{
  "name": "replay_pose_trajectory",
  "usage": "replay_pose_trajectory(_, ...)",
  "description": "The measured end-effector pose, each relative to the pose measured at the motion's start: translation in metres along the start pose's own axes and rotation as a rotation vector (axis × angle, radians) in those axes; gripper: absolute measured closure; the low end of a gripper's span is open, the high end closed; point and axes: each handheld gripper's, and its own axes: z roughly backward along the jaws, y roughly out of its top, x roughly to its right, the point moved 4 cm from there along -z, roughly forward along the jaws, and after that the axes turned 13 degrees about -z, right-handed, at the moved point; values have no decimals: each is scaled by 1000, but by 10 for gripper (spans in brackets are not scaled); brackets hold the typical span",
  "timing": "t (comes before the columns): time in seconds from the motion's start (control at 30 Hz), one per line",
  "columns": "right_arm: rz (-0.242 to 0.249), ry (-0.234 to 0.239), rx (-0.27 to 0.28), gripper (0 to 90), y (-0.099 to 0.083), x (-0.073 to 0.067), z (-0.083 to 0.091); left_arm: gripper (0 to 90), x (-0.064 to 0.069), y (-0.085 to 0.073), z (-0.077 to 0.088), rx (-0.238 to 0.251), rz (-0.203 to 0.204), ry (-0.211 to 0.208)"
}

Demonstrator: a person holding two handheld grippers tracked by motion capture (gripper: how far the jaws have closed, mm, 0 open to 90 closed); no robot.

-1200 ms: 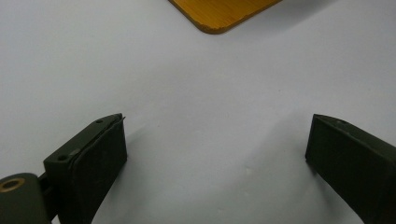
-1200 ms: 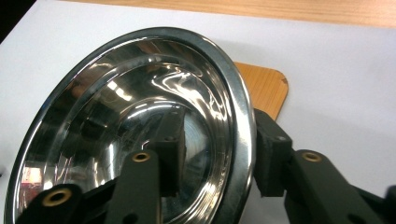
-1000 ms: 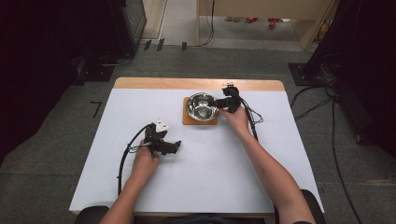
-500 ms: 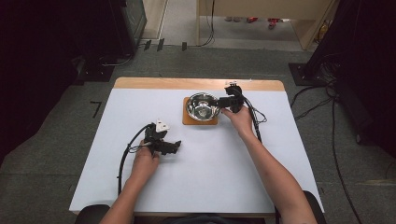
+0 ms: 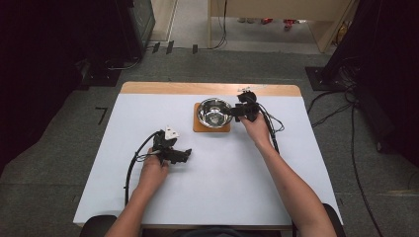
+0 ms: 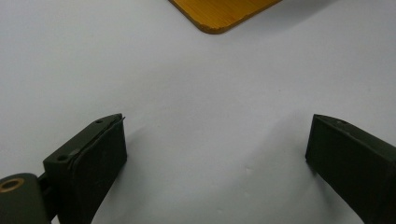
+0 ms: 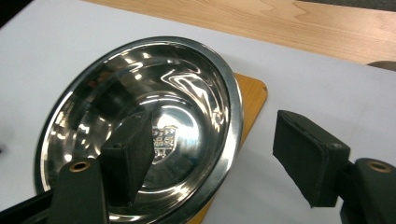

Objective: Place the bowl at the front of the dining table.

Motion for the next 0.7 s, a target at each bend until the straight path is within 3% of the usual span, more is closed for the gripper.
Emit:
replay_pose_trajectory(0.2, 38, -8, -18, 247, -3, -4, 3, 51, 0, 0, 0, 0, -1, 0)
replay_pose_trajectory(0.7, 53, 3, -10, 258, -12, -11, 17, 50, 0, 0, 0, -1, -1, -3)
